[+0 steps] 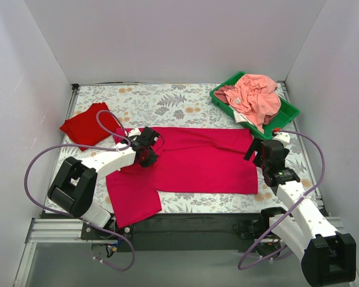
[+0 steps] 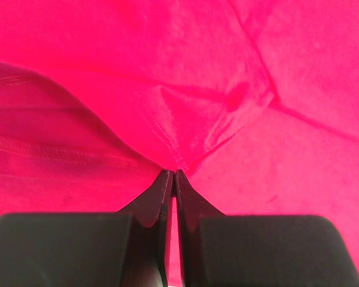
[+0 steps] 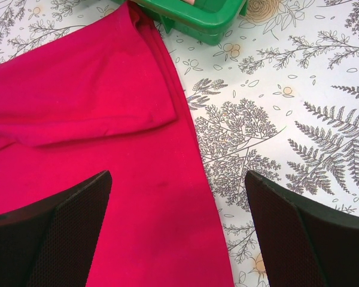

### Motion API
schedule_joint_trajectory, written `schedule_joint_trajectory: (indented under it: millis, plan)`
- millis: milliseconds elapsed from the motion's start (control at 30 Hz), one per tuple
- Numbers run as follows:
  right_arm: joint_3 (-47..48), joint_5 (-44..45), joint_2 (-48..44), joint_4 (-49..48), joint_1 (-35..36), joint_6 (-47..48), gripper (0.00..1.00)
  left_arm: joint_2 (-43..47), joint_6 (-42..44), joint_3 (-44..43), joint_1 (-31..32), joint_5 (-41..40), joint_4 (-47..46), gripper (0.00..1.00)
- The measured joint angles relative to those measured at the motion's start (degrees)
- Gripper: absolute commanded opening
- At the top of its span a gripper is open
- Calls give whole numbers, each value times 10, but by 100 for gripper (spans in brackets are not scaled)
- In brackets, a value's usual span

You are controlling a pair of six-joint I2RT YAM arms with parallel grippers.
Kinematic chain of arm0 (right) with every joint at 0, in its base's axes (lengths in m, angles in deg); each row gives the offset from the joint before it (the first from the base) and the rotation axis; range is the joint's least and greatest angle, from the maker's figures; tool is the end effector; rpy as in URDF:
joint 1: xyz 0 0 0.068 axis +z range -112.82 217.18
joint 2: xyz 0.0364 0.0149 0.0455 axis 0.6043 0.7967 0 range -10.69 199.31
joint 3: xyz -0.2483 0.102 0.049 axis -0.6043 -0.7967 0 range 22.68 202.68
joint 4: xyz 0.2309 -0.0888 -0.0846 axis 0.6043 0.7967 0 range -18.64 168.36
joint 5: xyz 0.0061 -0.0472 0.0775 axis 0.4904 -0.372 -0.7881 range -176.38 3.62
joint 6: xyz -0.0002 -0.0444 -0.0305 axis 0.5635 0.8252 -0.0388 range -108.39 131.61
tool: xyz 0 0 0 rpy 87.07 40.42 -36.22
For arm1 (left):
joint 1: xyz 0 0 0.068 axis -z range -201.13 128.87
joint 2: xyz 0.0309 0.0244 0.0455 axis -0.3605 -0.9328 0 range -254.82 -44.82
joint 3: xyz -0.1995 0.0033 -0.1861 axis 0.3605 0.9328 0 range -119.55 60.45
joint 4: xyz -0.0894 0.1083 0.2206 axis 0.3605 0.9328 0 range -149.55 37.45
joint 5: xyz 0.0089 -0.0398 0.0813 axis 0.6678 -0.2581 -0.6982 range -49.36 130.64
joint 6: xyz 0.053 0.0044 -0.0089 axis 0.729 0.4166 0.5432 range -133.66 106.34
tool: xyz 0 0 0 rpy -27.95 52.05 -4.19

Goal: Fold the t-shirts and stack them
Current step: Fold the tshirt

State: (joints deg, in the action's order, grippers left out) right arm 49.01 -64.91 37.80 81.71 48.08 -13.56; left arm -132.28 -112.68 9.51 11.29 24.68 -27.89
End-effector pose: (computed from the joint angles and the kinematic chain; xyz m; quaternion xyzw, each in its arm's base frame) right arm 0.1841 0.0221 0.2170 0.1958 0.8436 -0.0090 0.4998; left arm 0.2427 -0.1426 0.1792 -0.5559 0.7983 -0.1148 0.2014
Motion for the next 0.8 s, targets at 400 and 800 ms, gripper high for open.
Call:
schedule_joint_trajectory:
  millis: [400, 800]
  plan:
    - [0, -7, 8, 0, 0, 1, 98, 1, -52, 4, 47, -22, 28, 3]
    - [0, -16, 13, 0, 0, 7, 98, 23, -57, 2, 103, -31, 72, 70]
